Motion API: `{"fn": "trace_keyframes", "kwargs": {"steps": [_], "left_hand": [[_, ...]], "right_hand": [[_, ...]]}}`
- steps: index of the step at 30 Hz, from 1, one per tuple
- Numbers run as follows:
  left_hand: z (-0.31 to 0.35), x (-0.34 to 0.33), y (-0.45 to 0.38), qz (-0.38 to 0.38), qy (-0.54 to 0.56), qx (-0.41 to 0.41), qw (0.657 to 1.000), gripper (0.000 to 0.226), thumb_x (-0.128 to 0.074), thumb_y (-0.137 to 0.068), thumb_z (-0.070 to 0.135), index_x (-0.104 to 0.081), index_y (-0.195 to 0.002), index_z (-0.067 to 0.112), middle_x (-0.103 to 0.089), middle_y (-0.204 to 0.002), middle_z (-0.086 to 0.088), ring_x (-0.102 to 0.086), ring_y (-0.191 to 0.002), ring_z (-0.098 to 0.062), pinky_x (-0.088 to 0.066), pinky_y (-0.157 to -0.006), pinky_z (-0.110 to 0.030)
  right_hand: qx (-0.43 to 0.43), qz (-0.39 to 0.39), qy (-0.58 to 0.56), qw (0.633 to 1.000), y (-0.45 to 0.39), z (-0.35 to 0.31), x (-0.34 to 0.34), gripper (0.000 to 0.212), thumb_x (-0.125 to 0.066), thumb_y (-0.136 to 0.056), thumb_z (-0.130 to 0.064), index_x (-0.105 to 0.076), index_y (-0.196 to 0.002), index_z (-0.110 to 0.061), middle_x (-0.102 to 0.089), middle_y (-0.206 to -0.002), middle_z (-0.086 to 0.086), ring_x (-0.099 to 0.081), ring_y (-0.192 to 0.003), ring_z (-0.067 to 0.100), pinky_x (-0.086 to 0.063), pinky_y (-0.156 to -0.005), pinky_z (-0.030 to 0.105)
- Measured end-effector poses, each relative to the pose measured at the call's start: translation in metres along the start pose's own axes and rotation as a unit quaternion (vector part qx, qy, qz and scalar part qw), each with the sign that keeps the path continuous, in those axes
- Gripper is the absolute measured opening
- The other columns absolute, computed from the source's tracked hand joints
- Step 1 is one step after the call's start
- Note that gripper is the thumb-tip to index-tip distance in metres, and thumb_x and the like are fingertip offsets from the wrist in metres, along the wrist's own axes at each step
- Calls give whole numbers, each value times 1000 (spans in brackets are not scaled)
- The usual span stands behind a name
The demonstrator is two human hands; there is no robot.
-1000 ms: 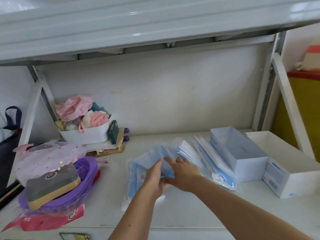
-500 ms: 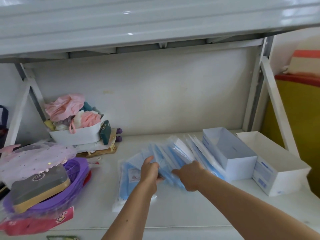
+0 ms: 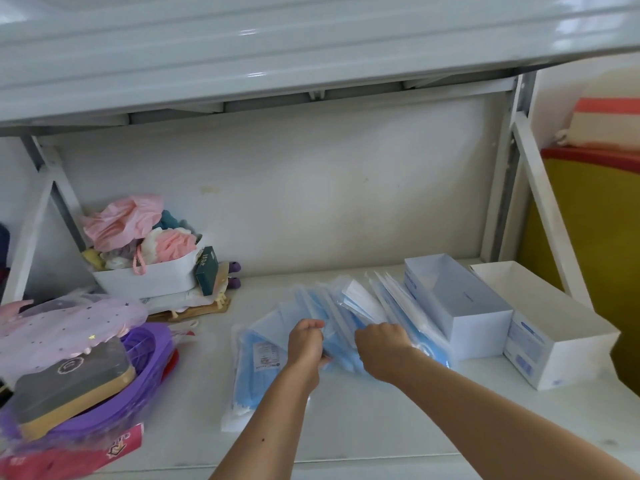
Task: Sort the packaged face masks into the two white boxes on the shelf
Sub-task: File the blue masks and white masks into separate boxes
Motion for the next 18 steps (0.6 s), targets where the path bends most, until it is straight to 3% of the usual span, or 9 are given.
{"fn": "trace_keyframes", "kwargs": {"steps": [5, 10, 13, 15, 18], "left_hand": [[-1, -10, -3, -27, 6, 27, 999, 25, -37, -94, 6, -58, -91, 19, -54, -113, -10, -58, -99, -30, -53, -78, -38], [1, -22, 8, -76, -21, 27, 997, 35, -36, -94, 3, -56, -121, 17, -53, -119, -7, -53, -104, -26, -47, -82, -35], [-1, -20, -1, -60, -74, -40, 995, 39, -36, -93, 25, -58, -125, 16, -58, -130, -6, -54, -119, -28, -43, -104, -39], [4, -11, -3, -17, -61, -36, 997, 52, -30, -90, 48, -62, -114, 16, -62, -125, -7, -53, -121, -28, -37, -109, -43], [21, 12, 9, -28, 125, -11, 992, 56, -32, -89, 66, -60, -105, 20, -61, -98, 0, -54, -101, -19, -38, -102, -33]], "right_hand": [[-40, 73, -104, 991, 4, 10, 17, 29, -43, -95, -6, -49, -123, -8, -61, -122, 11, -60, -112, 29, -46, -89, 31], [-50, 129, -153, 979, 8, 4, 29, 26, -38, -93, -2, -45, -118, -6, -66, -111, 13, -64, -101, 33, -42, -70, 33], [-33, 159, -191, 968, 13, -6, 40, 13, -39, -91, -3, -44, -102, -9, -66, -107, 14, -64, -97, 35, -34, -64, 33], [-19, 183, -213, 960, 16, -14, 50, 9, -40, -92, -5, -36, -92, -13, -65, -107, 14, -63, -96, 37, -31, -64, 33], [22, 207, -221, 953, 19, -31, 61, 9, -40, -93, -8, -45, -100, -11, -63, -110, 14, -63, -98, 37, -30, -65, 32]]}}
Point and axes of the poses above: each hand's wrist, its own y-axis away from the middle knuckle, its own x-axis out of the back of the hand, z = x × y, the point moved 1 cm from there along -y, towards the middle knuckle
